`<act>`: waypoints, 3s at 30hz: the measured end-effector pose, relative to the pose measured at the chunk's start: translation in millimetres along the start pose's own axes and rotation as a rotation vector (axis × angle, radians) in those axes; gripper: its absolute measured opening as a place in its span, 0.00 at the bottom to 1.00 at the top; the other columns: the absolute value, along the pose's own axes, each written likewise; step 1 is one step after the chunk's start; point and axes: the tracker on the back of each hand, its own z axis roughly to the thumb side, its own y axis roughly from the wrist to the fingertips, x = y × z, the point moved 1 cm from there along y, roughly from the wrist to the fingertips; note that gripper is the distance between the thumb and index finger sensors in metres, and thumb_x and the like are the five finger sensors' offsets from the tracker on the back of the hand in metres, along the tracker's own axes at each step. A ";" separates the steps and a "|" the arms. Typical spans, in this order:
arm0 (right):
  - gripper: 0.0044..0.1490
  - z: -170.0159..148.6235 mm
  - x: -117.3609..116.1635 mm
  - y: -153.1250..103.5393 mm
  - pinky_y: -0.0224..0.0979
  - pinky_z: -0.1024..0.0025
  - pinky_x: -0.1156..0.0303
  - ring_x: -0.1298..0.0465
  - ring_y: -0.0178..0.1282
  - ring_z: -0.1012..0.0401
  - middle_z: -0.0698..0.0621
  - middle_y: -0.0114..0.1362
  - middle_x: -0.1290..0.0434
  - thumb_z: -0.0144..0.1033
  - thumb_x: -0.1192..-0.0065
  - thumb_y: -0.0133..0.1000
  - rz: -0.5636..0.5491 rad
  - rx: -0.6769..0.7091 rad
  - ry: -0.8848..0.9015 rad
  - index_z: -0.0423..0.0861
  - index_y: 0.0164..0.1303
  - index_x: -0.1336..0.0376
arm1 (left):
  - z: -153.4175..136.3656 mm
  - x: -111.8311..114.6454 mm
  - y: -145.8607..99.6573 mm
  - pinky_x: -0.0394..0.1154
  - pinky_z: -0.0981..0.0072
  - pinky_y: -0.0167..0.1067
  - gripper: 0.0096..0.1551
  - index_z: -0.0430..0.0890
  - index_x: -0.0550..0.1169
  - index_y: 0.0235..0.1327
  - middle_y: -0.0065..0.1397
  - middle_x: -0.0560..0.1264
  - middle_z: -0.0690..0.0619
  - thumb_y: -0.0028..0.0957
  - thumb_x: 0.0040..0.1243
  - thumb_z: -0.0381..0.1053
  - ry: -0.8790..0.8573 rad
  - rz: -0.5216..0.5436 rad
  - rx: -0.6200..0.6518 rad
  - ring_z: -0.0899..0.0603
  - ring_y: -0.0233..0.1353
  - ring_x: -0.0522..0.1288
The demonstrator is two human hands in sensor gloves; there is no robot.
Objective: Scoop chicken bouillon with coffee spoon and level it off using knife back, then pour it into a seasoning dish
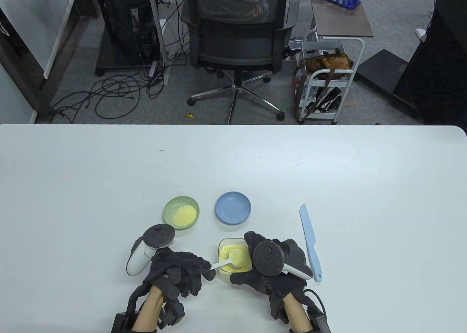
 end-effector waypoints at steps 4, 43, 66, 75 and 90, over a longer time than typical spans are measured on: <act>0.71 -0.4 -0.1 0.7 0.71 0.25 0.66 0.53 0.76 0.30 0.25 0.77 0.62 0.61 0.38 0.51 0.004 -0.004 0.002 0.32 0.72 0.76 | -11.3 2.7 -5.2 0.80 0.62 0.40 0.27 0.25 0.80 0.47 0.17 0.84 0.51 0.55 0.56 0.49 -0.075 0.022 0.092 0.62 0.11 0.77; 0.36 -133.4 21.5 -57.7 0.70 0.32 0.48 0.29 0.48 0.45 0.34 0.59 0.31 0.45 0.41 0.55 -0.154 -0.730 -0.162 0.33 0.64 0.41 | -27.9 3.3 -15.1 0.79 0.60 0.41 0.27 0.25 0.78 0.49 0.19 0.85 0.49 0.55 0.56 0.49 -0.191 0.020 0.239 0.60 0.12 0.77; 0.37 -138.1 24.1 -30.3 0.70 0.32 0.48 0.30 0.42 0.47 0.37 0.51 0.31 0.46 0.40 0.53 0.051 -0.876 -0.145 0.31 0.59 0.43 | -27.0 4.6 -16.4 0.79 0.60 0.42 0.27 0.25 0.78 0.49 0.19 0.85 0.49 0.56 0.56 0.49 -0.211 0.004 0.259 0.60 0.12 0.77; 0.30 -139.9 23.6 -30.0 0.70 0.33 0.46 0.29 0.39 0.48 0.40 0.47 0.29 0.45 0.39 0.53 0.010 -0.840 -0.125 0.35 0.53 0.39 | -26.6 4.3 -17.4 0.79 0.60 0.42 0.27 0.25 0.78 0.49 0.19 0.85 0.49 0.56 0.56 0.49 -0.213 0.005 0.263 0.60 0.12 0.77; 0.26 -97.0 51.3 -39.0 0.70 0.34 0.45 0.28 0.36 0.47 0.39 0.44 0.27 0.41 0.36 0.52 -0.098 -0.505 0.049 0.34 0.49 0.35 | -26.6 3.2 -17.9 0.79 0.60 0.42 0.27 0.25 0.78 0.49 0.19 0.85 0.49 0.55 0.56 0.48 -0.185 0.034 0.254 0.60 0.12 0.77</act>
